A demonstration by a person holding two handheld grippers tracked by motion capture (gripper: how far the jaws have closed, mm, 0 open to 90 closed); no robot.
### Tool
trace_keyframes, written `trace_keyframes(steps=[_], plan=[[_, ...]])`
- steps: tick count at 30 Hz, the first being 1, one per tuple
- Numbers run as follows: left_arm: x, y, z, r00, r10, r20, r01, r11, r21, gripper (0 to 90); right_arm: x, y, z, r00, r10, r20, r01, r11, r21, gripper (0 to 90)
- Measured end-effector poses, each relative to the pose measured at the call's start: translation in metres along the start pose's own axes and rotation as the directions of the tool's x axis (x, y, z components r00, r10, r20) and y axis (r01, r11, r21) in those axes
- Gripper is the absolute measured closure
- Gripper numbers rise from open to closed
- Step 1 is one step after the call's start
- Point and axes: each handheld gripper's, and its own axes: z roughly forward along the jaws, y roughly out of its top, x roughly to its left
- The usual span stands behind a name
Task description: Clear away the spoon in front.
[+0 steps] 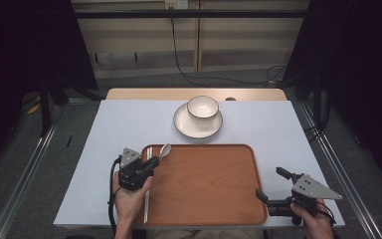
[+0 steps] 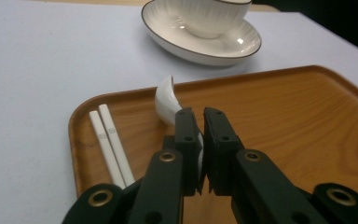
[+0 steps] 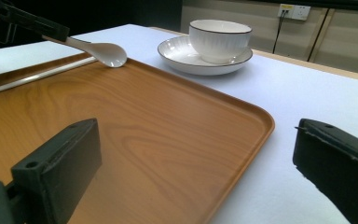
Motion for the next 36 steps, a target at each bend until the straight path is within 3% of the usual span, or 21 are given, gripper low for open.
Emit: trace_keyframes(steps=[2, 4, 8, 11, 16, 19, 20, 21, 23, 25, 27, 34, 36], plan=[[0.0, -0.001, 0.0, 1.0, -0.007, 0.002, 0.007, 1.0, 0.002, 84.9, 0.0, 0.0, 0.0, 1.0, 0.001, -0.002, -0.001, 1.0, -0.002, 0.6], [0.003, -0.002, -0.001, 0.9989, -0.034, 0.031, 0.034, 0.9993, 0.019, 84.9, 0.0, 0.0, 0.0, 1.0, 0.005, 0.004, -0.005, 1.0, 0.001, 0.6], [0.002, -0.006, 0.0, 0.9991, -0.043, 0.002, 0.043, 0.9988, 0.025, 84.8, 0.0, 0.0, 0.0, 1.0, 0.0, 0.0, 0.0, 1.0, -0.001, 0.6], [0.002, -0.009, 0.002, 0.9995, -0.023, -0.023, 0.024, 0.9981, 0.057, 84.7, 0.0, 0.0, 0.0, 1.0, 0.001, 0.0, -0.001, 1.0, -0.002, 0.6], [0.001, -0.012, 0.005, 0.9999, -0.014, -0.005, 0.014, 0.9965, 0.082, 84.6, 0.0, 0.0, 0.0, 1.0, 0.002, -0.005, -0.002, 1.0, 0.001, 0.6], [0.001, -0.015, 0.007, 0.9993, -0.027, -0.026, 0.03, 0.9947, 0.098, 84.6, 0.0, 0.0, 0.0, 1.0, 0.002, -0.002, -0.002, 1.0, 0.001, 0.6], [0.003, -0.015, 0.006, 0.9989, -0.044, -0.015, 0.045, 0.9933, 0.106, 84.5, 0.0, 0.0, 0.0, 1.0, 0.004, 0.0, -0.004, 1.0, -0.001, 0.6], [0.002, -0.016, 0.006, 0.9977, -0.039, -0.055, 0.045, 0.9941, 0.099, 84.2, 0.0, 0.0, 0.0, 1.0, 0.009, 0.004, -0.009, 1.0, -0.001, 0.6], [0.002, -0.016, 0.007, 0.9978, -0.049, -0.045, 0.054, 0.9932, 0.103, 83.9, 0.0, 0.0, 0.0, 0.9999, 0.011, 0.001, -0.011, 1.0, -0.005, 0.6], [0.0, -0.018, 0.01, 0.997, -0.026, -0.073, 0.034, 0.993, 0.113, 84.0, 0.0, 0.0, 0.0, 1.0, 0.003, 0.003, -0.003, 1.0, -0.006, 0.6], [0.001, -0.02, 0.011, 0.9986, -0.028, -0.044, 0.033, 0.9914, 0.126, 84.6, 0.0, 0.0, 0.0, 1.0, 0.004, 0.002, -0.004, 1.0, -0.006, 0.6], [-0.001, -0.021, 0.014, 0.998, -0.024, -0.058, 0.032, 0.9892, 0.143, 82.5, 0.0, 0.0, 0.0, 1.0, 0.005, 0.002, -0.005, 1.0, -0.005, 0.6], [-0.003, -0.021, 0.014, 0.9978, -0.003, -0.066, 0.012, 0.9901, 0.14, 82.5, 0.0, 0.0, 0.0, 1.0, 0.007, -0.002, -0.007, 1.0, -0.005, 0.6]])
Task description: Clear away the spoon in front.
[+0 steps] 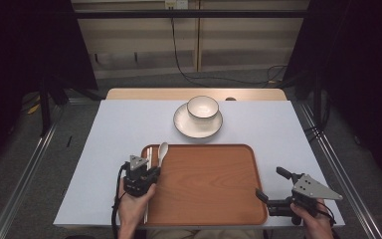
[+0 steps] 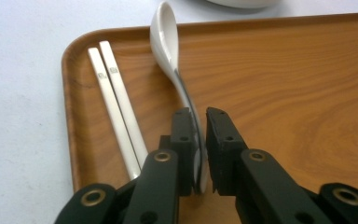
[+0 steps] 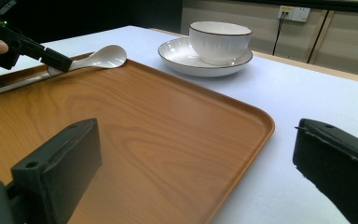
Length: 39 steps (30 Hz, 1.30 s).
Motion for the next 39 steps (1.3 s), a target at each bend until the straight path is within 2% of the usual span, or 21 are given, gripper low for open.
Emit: trace_keyframes(steps=[3, 11, 13, 15, 17, 20, 23, 25, 26, 27, 30, 31, 33, 34, 35, 37, 39], plan=[[0.001, 0.001, 0.0, 0.9999, -0.005, 0.016, 0.005, 1.0, 0.002, 82.0, 0.0, 0.0, 0.0, 1.0, -0.002, 0.005, 0.002, 1.0, -0.001, 0.6], [0.002, 0.001, 0.0, 0.9997, -0.008, 0.023, 0.008, 1.0, 0.006, 80.5, 0.0, 0.0, 0.0, 1.0, -0.003, 0.003, 0.003, 1.0, -0.003, 0.6], [0.0, 0.0, -0.002, 0.9997, 0.013, 0.023, -0.012, 0.9991, -0.04, 80.3, 0.0, 0.0, 0.0, 1.0, -0.001, -0.002, 0.001, 1.0, -0.001, 0.6], [0.001, 0.001, -0.002, 0.9988, 0.023, 0.044, -0.022, 0.9994, -0.025, 78.9, -0.001, 0.0, 0.0, 1.0, -0.008, 0.0, 0.008, 1.0, -0.001, 0.6], [0.001, 0.001, -0.002, 0.999, 0.01, 0.044, -0.008, 0.9996, -0.028, 75.6, -0.001, 0.0, 0.0, 1.0, -0.005, -0.001, 0.005, 1.0, -0.001, 0.6], [0.001, 0.001, -0.003, 0.9988, 0.023, 0.045, -0.02, 0.9986, -0.048, 75.2, 0.0, 0.0, 0.0, 1.0, -0.007, 0.003, 0.007, 1.0, -0.002, 0.6], [0.001, 0.001, -0.004, 0.9979, 0.031, 0.057, -0.028, 0.9977, -0.061, 68.8, -0.001, 0.0, 0.0, 1.0, -0.007, 0.0, 0.007, 1.0, -0.001, 0.6], [0.003, 0.002, -0.006, 0.9958, 0.041, 0.082, -0.034, 0.9955, -0.089, 67.1, -0.001, 0.0, 0.0, 1.0, -0.005, -0.001, 0.005, 1.0, 0.0, 0.6], [0.003, 0.002, -0.006, 0.9958, 0.041, 0.082, -0.034, 0.9955, -0.089, 64.0, 0.0, 0.0, 0.0, 1.0, -0.006, 0.002, 0.006, 1.0, -0.001, 0.6], [0.003, 0.003, -0.006, 0.9965, 0.048, 0.069, -0.039, 0.9922, -0.118, 58.3, 0.0, 0.0, 0.0, 1.0, -0.006, 0.003, 0.006, 1.0, -0.002, 0.6], [0.005, 0.005, -0.006, 0.9959, 0.035, 0.083, -0.023, 0.9908, -0.133, 43.0, -0.001, 0.0, 0.001, 1.0, 0.004, 0.001, -0.004, 1.0, -0.005, 0.6], [0.007, 0.007, -0.006, 0.9962, 0.032, 0.081, -0.019, 0.9875, -0.156, 38.5, -0.001, 0.001, 0.001, 1.0, 0.006, 0.004, -0.006, 1.0, -0.003, 0.6], [0.009, 0.011, -0.005, 0.9965, 0.044, 0.071, -0.032, 0.9845, -0.172, 30.7, -0.001, 0.0, 0.001, 1.0, 0.007, 0.002, -0.007, 1.0, -0.002, 0.6], [0.009, 0.013, -0.004, 0.9972, 0.048, 0.056, -0.038, 0.984, -0.174, 26.7, -0.001, 0.0, 0.001, 1.0, 0.007, 0.001, -0.007, 1.0, -0.002, 0.6], [0.011, 0.015, -0.003, 0.9978, 0.045, 0.049, -0.037, 0.9868, -0.157, 22.7, -0.001, 0.0, 0.001, 1.0, 0.008, 0.0, -0.008, 1.0, -0.001, 0.6], [0.013, 0.019, 0.0, 0.9977, 0.039, 0.055, -0.03, 0.9879, -0.152, 14.9, -0.001, 0.0, 0.0, 1.0, 0.006, 0.005, -0.006, 1.0, -0.002, 0.6], [0.015, 0.021, 0.001, 0.9964, 0.049, 0.07, -0.036, 0.9848, -0.17, 13.3, -0.001, 0.001, 0.0, 1.0, 0.0, 0.004, 0.0, 1.0, -0.007, 0.6]])
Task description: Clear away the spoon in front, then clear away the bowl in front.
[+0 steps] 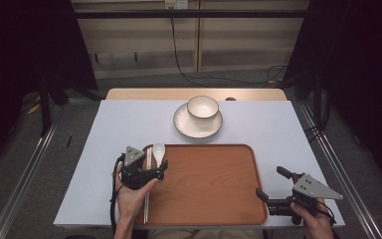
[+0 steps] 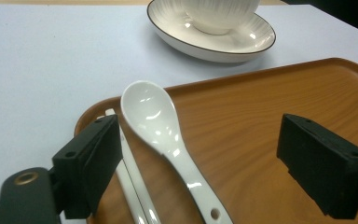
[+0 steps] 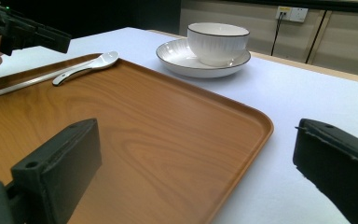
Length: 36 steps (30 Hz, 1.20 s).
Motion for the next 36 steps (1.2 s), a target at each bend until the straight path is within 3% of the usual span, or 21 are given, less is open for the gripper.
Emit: trace_keyframes(steps=[2, 5, 7, 11, 13, 14, 23, 30, 36], plan=[[0.0, 0.003, 0.003, 0.9996, 0.026, -0.007, -0.027, 0.9992, -0.03, 9.9, 0.0, 0.0, 0.0, 1.0, -0.007, -0.001, 0.007, 1.0, 0.003, 0.6], [0.002, 0.009, 0.005, 0.9997, -0.002, 0.023, 0.003, 0.999, -0.045, 9.2, 0.0, 0.0, -0.001, 1.0, -0.001, 0.002, 0.001, 1.0, 0.008, 0.6], [0.002, 0.013, 0.007, 0.9979, 0.023, 0.06, -0.021, 0.9994, -0.027, 6.2, 0.0, 0.0, -0.001, 1.0, -0.001, 0.001, 0.001, 1.0, 0.005, 0.6], [0.002, 0.022, 0.012, 0.9951, -0.017, 0.097, 0.02, 0.9992, -0.033, 4.9, 0.0, 0.0, -0.001, 1.0, -0.004, -0.002, 0.004, 1.0, 0.002, 0.6], [0.0, 0.028, 0.013, 0.9944, 0.013, 0.105, -0.011, 0.9997, -0.021, 4.5, 0.0, 0.0, -0.001, 1.0, 0.005, 0.004, -0.005, 1.0, 0.001, 0.6], [-0.001, 0.03, 0.015, 0.9939, 0.033, 0.105, -0.031, 0.9994, -0.016, 4.5, 0.0, 0.0, -0.001, 1.0, 0.006, 0.003, -0.006, 1.0, 0.001, 0.6], [0.001, 0.045, 0.03, 0.9918, 0.071, 0.107, -0.072, 0.9973, 0.01, 6.6, 0.001, 0.0, -0.002, 0.9999, -0.008, -0.011, 0.008, 1.0, 0.002, 0.6], [-0.001, 0.066, 0.049, 0.988, 0.108, 0.11, -0.11, 0.9938, 0.017, 7.2, 0.0, 0.0, -0.003, 1.0, -0.003, -0.003, 0.003, 1.0, -0.001, 0.6], [0.002, 0.08, 0.064, 0.988, 0.105, 0.113, -0.108, 0.9937, 0.029, 6.6, 0.0, -0.001, -0.003, 1.0, -0.003, -0.007, 0.003, 1.0, 0.002, 0.6]])
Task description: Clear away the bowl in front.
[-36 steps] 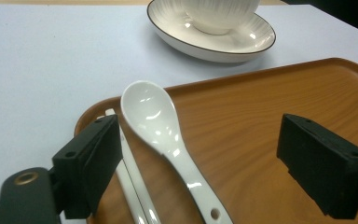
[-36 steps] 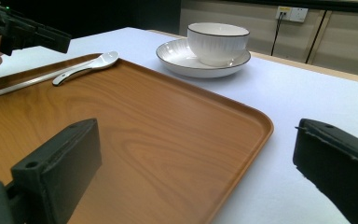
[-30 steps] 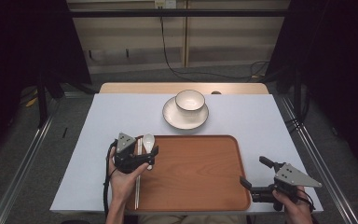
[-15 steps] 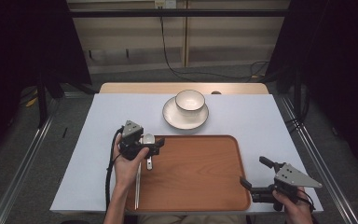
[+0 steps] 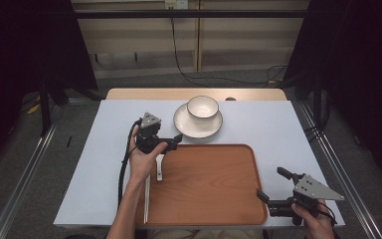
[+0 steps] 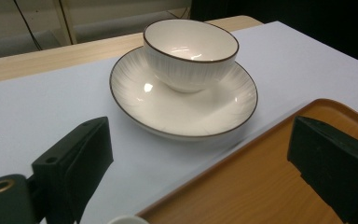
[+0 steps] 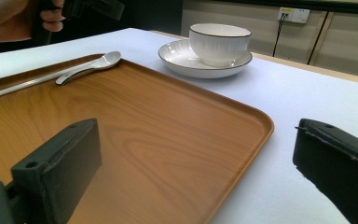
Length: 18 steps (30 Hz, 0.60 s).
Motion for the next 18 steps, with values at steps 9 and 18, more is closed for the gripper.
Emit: trace_keyframes(steps=[9, 18], plan=[[0.007, 0.023, 0.024, 0.9999, 0.013, 0.005, -0.013, 0.9988, 0.048, 6.8, 0.0, 0.0, 0.0, 1.0, -0.003, -0.005, 0.003, 1.0, 0.002, 0.6], [0.015, 0.034, 0.052, 0.999, 0.011, -0.043, -0.007, 0.9936, 0.112, 7.5, 0.0, -0.001, 0.0, 1.0, 0.004, -0.004, -0.004, 1.0, 0.007, 0.6]])
